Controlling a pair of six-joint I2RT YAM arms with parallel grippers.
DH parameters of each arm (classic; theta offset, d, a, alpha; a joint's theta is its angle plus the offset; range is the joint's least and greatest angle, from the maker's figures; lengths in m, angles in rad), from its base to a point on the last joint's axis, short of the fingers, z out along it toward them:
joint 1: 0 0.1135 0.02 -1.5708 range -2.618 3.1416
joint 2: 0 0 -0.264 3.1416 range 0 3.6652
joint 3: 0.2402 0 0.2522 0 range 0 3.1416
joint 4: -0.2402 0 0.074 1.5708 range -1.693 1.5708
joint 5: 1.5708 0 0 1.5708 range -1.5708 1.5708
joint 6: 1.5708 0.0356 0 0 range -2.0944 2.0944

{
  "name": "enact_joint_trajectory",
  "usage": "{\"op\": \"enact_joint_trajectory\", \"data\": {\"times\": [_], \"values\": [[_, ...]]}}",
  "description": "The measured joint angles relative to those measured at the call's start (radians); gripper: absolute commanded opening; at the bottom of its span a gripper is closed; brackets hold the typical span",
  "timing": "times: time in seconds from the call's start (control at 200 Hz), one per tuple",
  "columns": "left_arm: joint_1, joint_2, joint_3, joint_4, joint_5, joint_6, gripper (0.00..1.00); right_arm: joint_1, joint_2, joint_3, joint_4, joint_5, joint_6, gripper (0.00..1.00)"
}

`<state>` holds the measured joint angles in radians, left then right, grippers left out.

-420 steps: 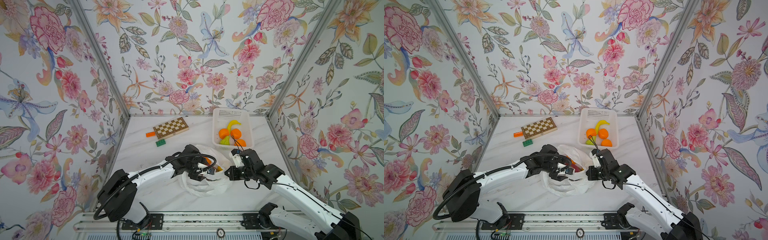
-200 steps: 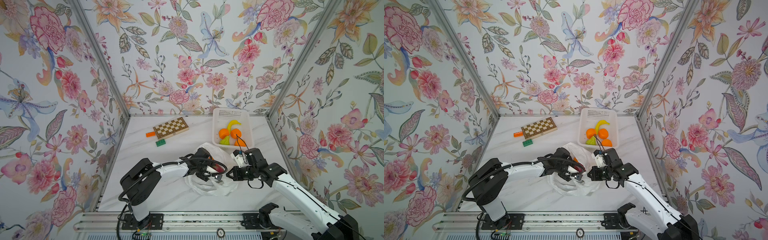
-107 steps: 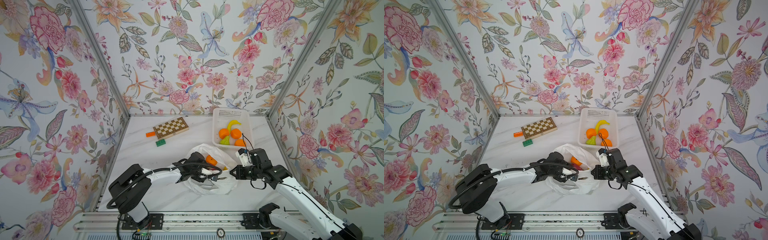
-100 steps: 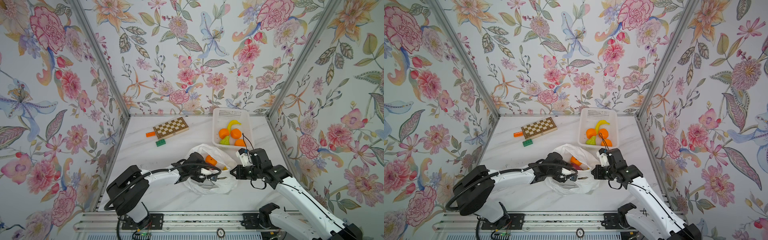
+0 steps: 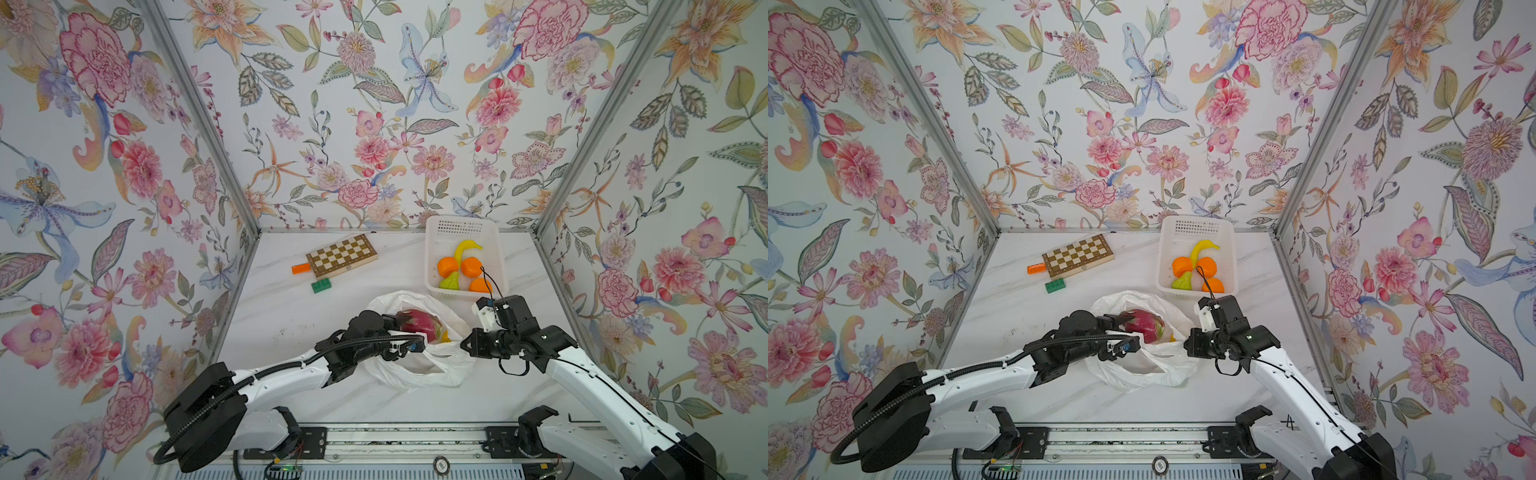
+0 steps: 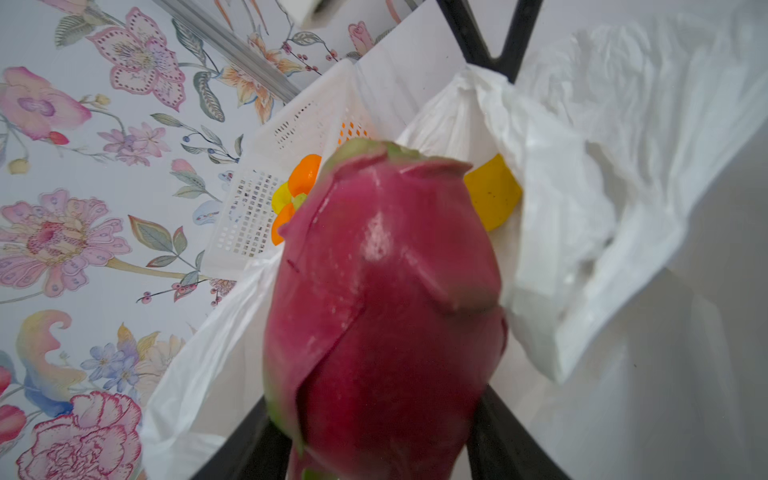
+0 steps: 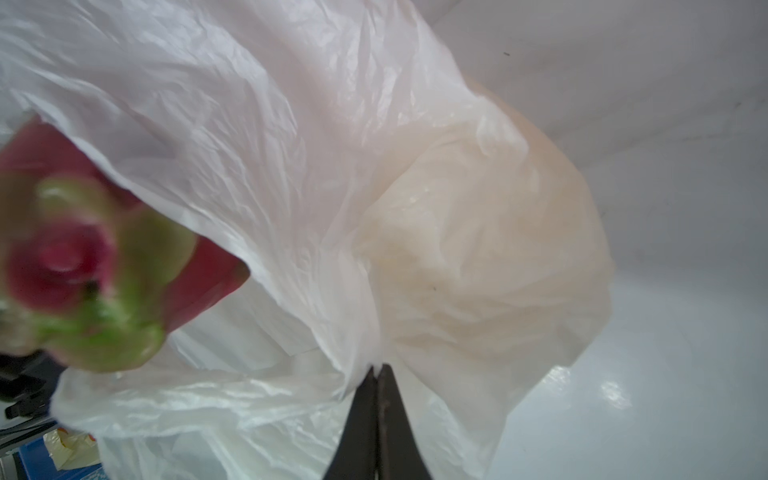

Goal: Untie the knot of the plastic bag and take out the fruit
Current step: 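Grasp the pink dragon fruit in the bag with the left gripper and lift, then close the right gripper on the dragon fruit held by the left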

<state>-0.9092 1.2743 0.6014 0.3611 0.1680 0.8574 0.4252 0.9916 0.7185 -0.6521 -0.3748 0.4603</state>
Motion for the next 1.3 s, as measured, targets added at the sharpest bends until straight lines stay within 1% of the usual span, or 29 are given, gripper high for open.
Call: {"op": "enact_joint_trajectory", "data": {"times": [0.1,0.13,0.165,0.25,0.34,0.38,0.465,0.565,0.736,0.791,0.891,1.046,1.296], "values": [[0.0,-0.027,-0.026,0.088,0.005,-0.05,0.47,0.006,0.007,-0.003,0.006,0.0,0.0,0.08],[0.0,-0.029,-0.027,0.106,0.008,-0.065,0.47,0.006,0.007,-0.004,0.007,0.0,0.0,0.11],[0.0,-0.029,-0.027,0.126,0.01,-0.079,0.47,0.006,0.007,-0.005,0.01,0.0,0.0,0.19],[-0.001,-0.029,-0.027,0.158,0.014,-0.111,0.47,0.006,0.004,-0.005,0.013,0.0,0.01,0.42],[-0.001,-0.029,-0.027,0.185,0.029,-0.142,0.47,0.006,-0.022,-0.003,0.013,0.011,0.021,0.57],[-0.001,-0.029,-0.027,0.199,0.038,-0.155,0.46,0.006,-0.043,0.004,0.013,0.019,0.035,0.61],[-0.001,-0.029,-0.027,0.224,0.062,-0.184,0.46,0.006,-0.089,0.036,0.027,0.027,0.052,0.67],[-0.002,-0.029,-0.027,0.248,0.09,-0.213,0.46,0.006,-0.142,0.084,0.085,0.018,0.087,0.72],[-0.002,-0.029,-0.026,0.257,0.113,-0.263,0.45,0.013,-0.198,0.114,0.252,-0.039,0.163,0.85],[-0.002,-0.029,-0.02,0.254,0.115,-0.283,0.45,0.026,-0.207,0.114,0.31,-0.06,0.193,0.89],[-0.002,-0.029,0.003,0.251,0.116,-0.326,0.45,0.059,-0.212,0.114,0.398,-0.076,0.224,0.99],[-0.002,-0.029,0.058,0.237,0.113,-0.386,0.45,0.129,-0.203,0.114,0.472,-0.078,0.224,0.99],[-0.001,-0.029,0.089,0.185,0.082,-0.437,0.44,0.184,-0.15,0.133,0.494,0.013,0.18,0.99]]}}
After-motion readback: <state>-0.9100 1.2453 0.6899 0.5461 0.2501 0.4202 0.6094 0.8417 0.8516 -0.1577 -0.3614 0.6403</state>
